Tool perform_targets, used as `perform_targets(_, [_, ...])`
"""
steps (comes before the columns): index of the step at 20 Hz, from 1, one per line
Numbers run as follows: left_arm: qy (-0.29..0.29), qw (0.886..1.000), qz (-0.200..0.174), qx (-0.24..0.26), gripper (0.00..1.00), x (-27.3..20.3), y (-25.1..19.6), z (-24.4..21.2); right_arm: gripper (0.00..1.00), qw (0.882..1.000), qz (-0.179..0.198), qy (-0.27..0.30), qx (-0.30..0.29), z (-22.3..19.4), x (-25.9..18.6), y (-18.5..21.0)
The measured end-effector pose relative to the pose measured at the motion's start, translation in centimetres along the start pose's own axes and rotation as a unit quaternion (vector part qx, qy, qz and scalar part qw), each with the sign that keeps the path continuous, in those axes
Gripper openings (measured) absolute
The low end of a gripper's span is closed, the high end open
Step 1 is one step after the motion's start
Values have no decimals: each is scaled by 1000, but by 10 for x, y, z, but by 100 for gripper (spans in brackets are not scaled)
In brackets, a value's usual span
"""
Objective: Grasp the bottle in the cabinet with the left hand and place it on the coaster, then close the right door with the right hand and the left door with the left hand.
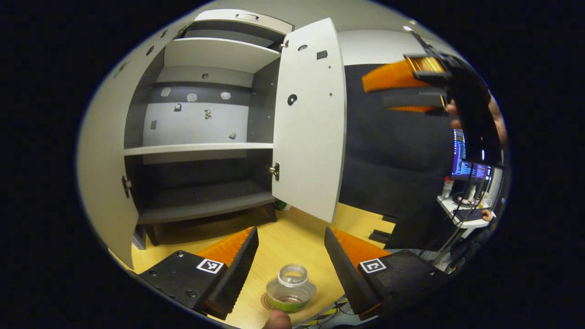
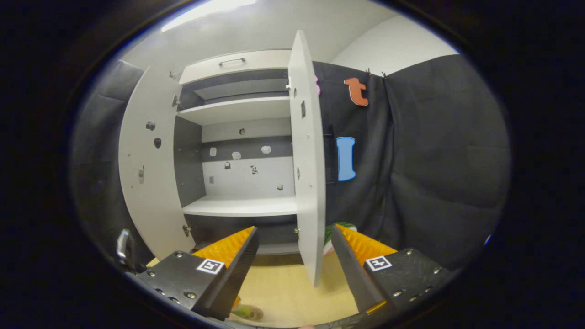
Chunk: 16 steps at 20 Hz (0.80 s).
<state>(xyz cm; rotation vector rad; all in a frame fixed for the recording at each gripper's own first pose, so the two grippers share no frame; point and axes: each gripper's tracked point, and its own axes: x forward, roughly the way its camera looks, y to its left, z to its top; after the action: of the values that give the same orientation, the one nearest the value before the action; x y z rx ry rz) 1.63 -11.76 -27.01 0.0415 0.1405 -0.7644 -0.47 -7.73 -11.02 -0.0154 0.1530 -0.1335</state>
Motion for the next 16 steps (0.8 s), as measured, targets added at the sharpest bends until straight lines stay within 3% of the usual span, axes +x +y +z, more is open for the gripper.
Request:
perform_targets(6, [-16,997,74,22,92,-22,5,83,97,1000,6,-19,17,27,10,-76])
perform_targets(8, [-22,994,104,12,93,-32,8,109,93,999,-6,-24,23,37,18,-111])
perform_targets(9, [-26,993,119,3,93,-39,9,122,96,999,-8,-28,22,42,23,-126])
perform_targets(16, [-62,968,243,-12,94,-96,59,195,94,999,26,-17,-18,53,87,-189])
